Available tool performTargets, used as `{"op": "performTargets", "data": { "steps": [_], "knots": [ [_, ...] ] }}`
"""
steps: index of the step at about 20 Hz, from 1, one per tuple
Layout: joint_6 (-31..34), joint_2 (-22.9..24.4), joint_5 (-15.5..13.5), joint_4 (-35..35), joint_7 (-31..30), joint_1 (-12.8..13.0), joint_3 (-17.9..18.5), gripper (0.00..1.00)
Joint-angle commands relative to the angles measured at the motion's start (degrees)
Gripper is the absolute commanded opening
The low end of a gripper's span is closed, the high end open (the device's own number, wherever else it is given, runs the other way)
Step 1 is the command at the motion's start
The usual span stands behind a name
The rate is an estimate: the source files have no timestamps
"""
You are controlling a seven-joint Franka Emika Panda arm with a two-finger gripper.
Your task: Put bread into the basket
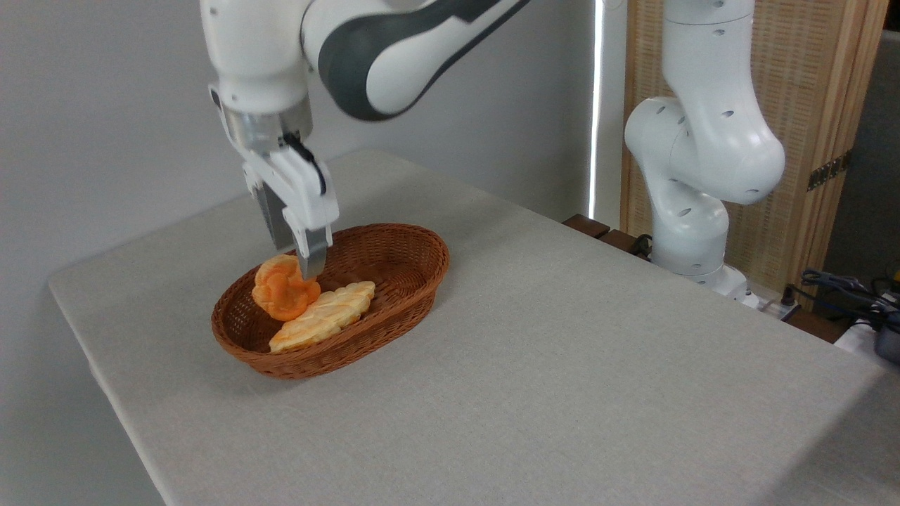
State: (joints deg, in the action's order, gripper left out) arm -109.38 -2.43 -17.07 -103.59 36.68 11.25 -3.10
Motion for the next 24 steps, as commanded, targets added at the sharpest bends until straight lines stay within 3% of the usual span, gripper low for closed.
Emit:
{"op": "performTargets", "data": {
  "steps": [1,6,13,15,24],
  "knots": [
    [4.7,4.3,-3.4,0.8,-0.2,-0.2,4.6,1.00],
    [5.0,5.2,-2.3,0.7,0.2,-0.2,8.5,1.00],
    [4.9,5.1,9.7,0.7,1.6,-0.3,12.7,1.00],
    [4.9,5.1,11.7,0.7,2.1,-0.3,12.8,1.00],
    [5.7,5.0,11.7,0.8,10.6,-0.5,14.5,1.00]
  ]
}}
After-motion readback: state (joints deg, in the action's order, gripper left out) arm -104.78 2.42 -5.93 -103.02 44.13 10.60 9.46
